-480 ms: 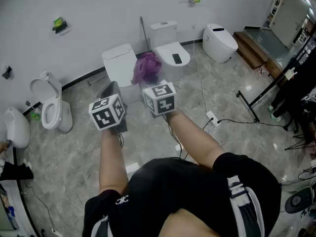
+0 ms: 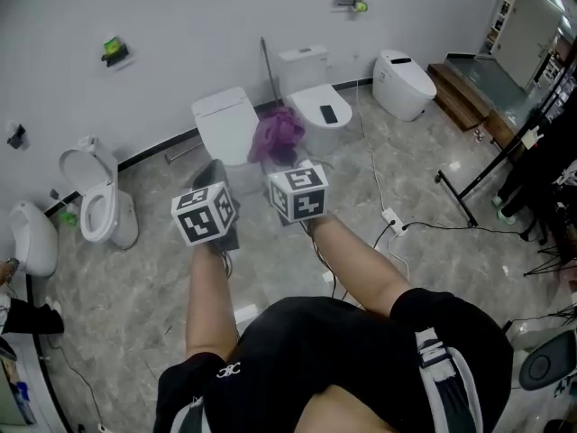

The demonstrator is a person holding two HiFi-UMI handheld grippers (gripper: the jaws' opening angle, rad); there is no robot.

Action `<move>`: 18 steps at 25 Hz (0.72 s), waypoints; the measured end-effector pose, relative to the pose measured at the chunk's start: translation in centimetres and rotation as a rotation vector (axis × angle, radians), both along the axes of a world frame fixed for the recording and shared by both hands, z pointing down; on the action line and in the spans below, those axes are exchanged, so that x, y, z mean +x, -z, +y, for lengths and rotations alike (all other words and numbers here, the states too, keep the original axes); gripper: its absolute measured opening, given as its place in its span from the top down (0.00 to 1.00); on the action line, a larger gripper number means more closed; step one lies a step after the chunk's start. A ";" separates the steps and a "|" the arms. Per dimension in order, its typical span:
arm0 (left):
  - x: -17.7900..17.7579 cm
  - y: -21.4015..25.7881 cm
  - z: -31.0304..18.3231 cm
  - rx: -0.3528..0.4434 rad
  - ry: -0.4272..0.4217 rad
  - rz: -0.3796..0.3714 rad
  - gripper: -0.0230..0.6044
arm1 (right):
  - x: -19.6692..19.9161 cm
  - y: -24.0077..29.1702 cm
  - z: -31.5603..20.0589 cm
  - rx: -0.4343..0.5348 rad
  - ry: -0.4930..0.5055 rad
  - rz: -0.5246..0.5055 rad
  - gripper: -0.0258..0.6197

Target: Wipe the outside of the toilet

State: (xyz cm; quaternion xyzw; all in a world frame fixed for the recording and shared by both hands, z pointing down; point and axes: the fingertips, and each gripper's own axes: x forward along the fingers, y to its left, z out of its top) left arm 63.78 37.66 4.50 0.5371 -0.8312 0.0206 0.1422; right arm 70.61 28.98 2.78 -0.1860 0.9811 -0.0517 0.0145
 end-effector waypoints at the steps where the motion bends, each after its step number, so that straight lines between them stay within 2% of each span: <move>1: -0.1 -0.1 0.2 -0.002 -0.003 0.001 0.95 | -0.1 -0.2 0.4 -0.003 0.001 0.002 0.89; 18: -4.5 -0.8 6.4 -0.004 -0.027 0.002 0.95 | -4.6 -0.6 7.1 0.007 -0.001 0.001 0.89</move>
